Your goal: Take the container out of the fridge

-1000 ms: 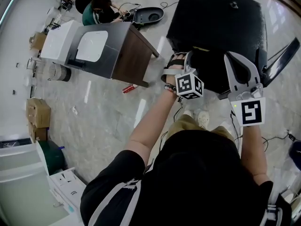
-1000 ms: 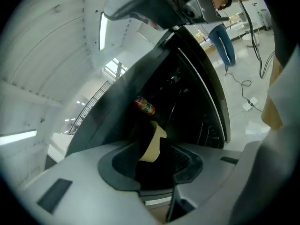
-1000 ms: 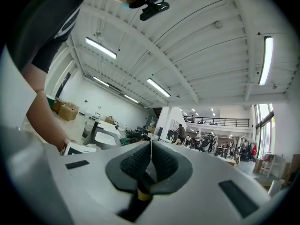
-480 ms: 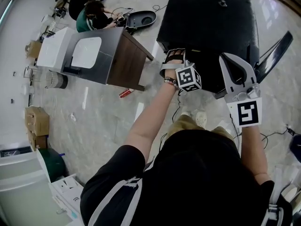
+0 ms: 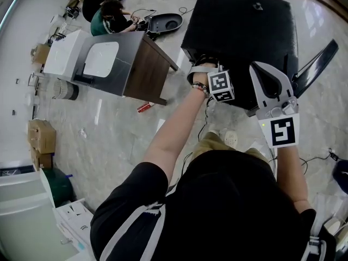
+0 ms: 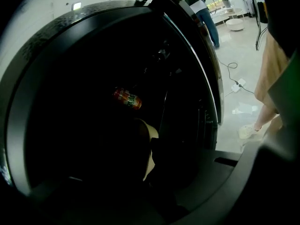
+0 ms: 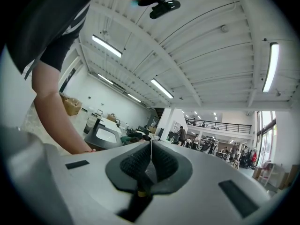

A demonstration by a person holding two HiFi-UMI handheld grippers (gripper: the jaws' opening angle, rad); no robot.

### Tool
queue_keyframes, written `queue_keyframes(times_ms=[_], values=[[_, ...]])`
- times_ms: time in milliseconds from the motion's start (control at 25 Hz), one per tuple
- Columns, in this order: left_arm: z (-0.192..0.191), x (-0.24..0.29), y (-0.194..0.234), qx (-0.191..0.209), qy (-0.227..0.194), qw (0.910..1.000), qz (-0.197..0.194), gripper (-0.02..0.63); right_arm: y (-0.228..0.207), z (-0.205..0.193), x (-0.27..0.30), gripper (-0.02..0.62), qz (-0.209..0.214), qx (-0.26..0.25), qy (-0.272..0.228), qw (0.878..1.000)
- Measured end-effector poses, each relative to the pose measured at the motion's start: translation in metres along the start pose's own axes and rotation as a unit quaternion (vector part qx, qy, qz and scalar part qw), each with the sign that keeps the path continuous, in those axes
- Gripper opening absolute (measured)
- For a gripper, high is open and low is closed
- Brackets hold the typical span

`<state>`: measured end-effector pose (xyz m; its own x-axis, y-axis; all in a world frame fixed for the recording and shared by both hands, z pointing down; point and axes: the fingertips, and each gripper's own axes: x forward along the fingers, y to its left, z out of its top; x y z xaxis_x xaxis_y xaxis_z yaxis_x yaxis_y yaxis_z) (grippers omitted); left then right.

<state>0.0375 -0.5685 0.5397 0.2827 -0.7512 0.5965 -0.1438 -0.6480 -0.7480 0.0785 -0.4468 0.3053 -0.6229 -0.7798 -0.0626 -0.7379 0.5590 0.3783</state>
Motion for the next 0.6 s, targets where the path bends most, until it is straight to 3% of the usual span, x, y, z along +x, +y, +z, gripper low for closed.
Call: queue_keyframes(times_ms=[120, 360, 600], values=[[0.001, 0.002, -0.007, 0.001, -0.008, 0.9998, -0.017, 0.028, 0.004, -0.006, 0.001, 0.037, 0.019, -0.045, 0.022, 0.999], [0.001, -0.004, -0.007, -0.007, -0.012, 0.9997, -0.021, 0.026, -0.001, 0.007, 0.004, 0.038, -0.016, 0.054, -0.034, 0.998], [0.004, -0.012, -0.014, -0.038, -0.021, 0.9981, -0.045, 0.026, -0.001, 0.007, 0.006, 0.037, -0.009, 0.060, -0.030, 0.998]])
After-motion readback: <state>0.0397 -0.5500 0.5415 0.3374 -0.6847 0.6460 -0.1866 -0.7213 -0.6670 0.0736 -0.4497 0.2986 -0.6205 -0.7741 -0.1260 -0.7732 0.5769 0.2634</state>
